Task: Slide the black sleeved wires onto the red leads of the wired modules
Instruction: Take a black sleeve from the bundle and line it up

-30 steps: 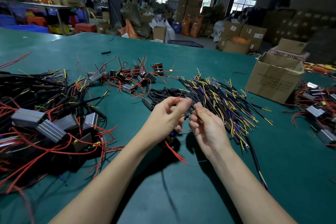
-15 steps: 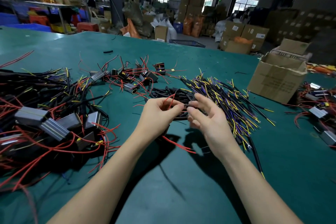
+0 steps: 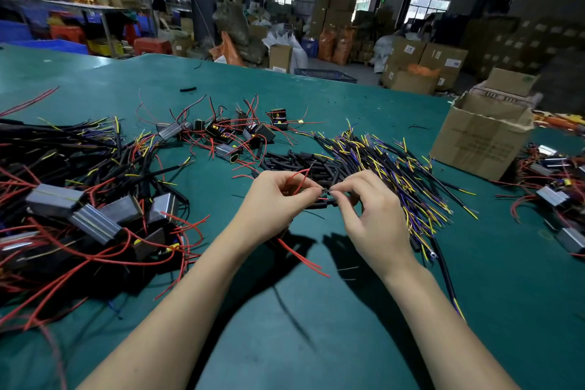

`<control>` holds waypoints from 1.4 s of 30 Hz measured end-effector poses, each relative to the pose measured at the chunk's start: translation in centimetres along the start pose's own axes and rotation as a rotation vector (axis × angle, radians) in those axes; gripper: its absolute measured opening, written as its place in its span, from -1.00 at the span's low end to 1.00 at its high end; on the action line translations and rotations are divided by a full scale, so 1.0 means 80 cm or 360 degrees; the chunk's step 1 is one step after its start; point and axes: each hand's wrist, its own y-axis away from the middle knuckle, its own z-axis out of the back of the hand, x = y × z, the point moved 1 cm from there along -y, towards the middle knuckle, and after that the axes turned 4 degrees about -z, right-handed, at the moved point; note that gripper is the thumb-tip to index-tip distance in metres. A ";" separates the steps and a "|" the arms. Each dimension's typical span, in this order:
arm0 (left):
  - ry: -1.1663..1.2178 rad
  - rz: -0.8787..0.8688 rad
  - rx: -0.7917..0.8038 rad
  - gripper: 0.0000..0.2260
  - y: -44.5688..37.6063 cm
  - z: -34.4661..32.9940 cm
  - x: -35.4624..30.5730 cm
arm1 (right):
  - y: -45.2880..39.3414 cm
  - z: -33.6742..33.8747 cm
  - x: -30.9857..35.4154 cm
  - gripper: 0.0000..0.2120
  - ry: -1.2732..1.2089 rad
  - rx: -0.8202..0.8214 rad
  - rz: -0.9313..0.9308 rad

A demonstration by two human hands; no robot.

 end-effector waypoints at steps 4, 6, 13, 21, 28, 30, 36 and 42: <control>-0.0066 0.0027 -0.0030 -0.92 -0.001 -0.001 0.006 | 0.000 -0.008 0.006 -0.93 -0.0024 0.0022 -0.0284; -0.0173 0.0004 -0.0010 -0.90 -0.001 -0.002 0.010 | 0.000 -0.008 0.005 -0.93 -0.0014 0.0085 -0.0315; -0.0734 -0.0160 0.0081 -0.93 -0.003 0.004 0.023 | -0.005 0.003 0.004 -0.57 -0.0127 0.0281 -0.0001; -0.0548 -0.0359 0.0238 -0.86 0.000 0.005 0.021 | -0.002 -0.002 0.003 -0.92 -0.0095 0.0184 0.0018; -0.0582 -0.0497 0.0023 -0.93 0.001 0.004 0.025 | -0.001 -0.002 0.000 -0.87 0.0035 0.0214 -0.0150; -0.0634 -0.0462 -0.0002 -0.93 0.002 0.003 0.028 | 0.000 -0.002 0.002 -0.87 0.0229 0.0215 -0.0082; -0.0595 -0.0355 -0.0296 -0.94 0.004 0.000 0.033 | -0.014 -0.004 -0.015 -0.81 -0.0038 0.0283 -0.0257; -0.0492 -0.0259 -0.0424 -0.87 0.002 -0.006 0.037 | -0.054 -0.011 -0.055 -0.88 0.0371 0.0480 -0.0366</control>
